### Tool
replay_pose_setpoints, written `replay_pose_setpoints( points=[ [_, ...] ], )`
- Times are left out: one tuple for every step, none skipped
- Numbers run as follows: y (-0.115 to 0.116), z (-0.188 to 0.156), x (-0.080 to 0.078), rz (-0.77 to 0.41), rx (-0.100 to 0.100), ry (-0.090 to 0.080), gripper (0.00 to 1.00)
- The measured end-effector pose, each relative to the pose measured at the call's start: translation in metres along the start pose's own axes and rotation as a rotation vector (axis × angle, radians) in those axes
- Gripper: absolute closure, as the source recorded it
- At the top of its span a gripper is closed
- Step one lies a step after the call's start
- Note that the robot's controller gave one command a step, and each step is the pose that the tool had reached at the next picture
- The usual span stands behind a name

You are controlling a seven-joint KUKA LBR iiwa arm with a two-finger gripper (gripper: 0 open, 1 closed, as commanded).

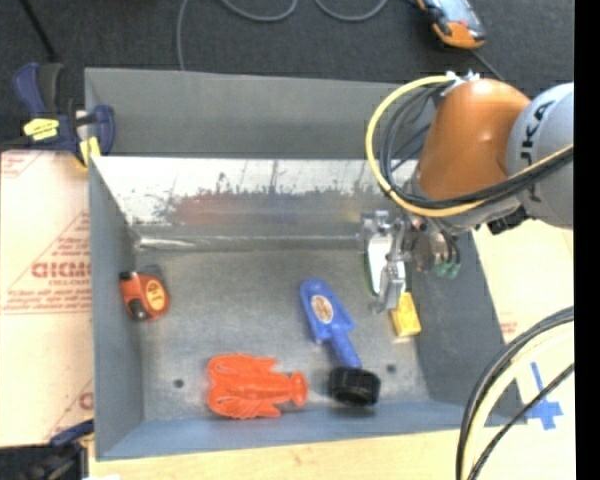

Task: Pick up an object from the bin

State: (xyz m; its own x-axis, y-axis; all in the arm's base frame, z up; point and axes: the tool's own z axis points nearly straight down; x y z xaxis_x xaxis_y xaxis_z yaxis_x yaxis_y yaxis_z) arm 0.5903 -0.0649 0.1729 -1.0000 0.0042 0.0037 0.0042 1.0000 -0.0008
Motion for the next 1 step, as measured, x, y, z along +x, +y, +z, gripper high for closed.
replay_pose_setpoints(
  points=[
    [0.0002, -0.0048, -0.0015, -0.002, 0.001, -0.008, 0.00]
  ],
)
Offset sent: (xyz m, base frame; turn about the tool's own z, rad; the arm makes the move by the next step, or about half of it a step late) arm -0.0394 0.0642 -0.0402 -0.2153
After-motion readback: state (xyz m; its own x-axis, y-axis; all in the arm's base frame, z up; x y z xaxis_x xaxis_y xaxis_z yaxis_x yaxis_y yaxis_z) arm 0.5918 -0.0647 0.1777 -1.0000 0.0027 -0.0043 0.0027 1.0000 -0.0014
